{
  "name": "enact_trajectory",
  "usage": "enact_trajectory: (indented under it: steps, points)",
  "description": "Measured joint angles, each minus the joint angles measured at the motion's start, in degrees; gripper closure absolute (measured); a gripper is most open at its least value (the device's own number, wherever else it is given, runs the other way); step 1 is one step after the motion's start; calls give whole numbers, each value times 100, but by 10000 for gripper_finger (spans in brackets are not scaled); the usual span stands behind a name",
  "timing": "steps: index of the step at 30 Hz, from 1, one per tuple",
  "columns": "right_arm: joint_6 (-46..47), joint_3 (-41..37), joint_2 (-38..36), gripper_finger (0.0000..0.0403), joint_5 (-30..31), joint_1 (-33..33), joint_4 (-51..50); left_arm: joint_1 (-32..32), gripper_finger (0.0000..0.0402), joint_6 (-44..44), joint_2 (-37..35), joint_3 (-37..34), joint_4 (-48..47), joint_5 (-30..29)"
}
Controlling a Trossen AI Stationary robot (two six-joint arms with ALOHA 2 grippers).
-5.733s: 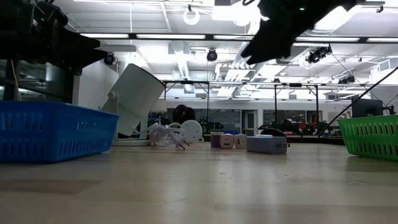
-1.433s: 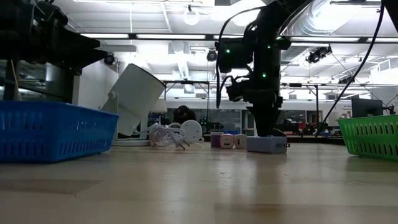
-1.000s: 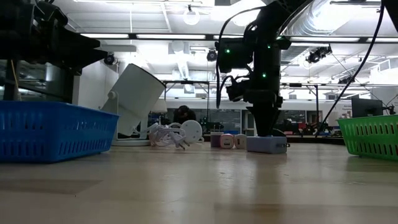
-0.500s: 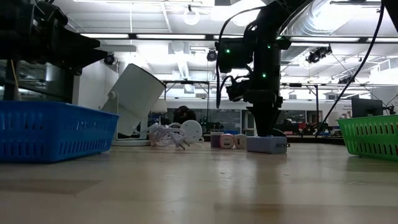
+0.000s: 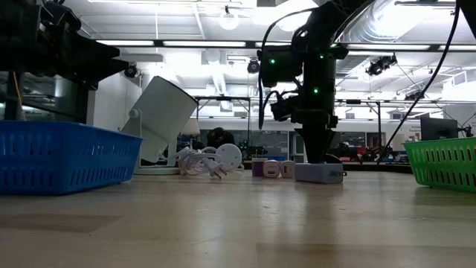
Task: Pick & Place Office items
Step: Put the blue charger adapter into the green bin
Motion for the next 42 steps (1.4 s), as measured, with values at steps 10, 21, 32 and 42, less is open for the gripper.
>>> enact_trajectory:
  steps: [10,21,32,42]
  points:
    - [1,0,0,249,-4,1,1,2,189,0,0,0,0,-2]
    - [1,4,-2,286,-13,1,1,2,189,0,0,0,0,-2]
    - [0,4,-2,287,-26,-1,0,0,189,0,-1,0,0,-2]
    - [1,4,-2,288,-26,-1,1,2,189,0,-2,0,0,0]
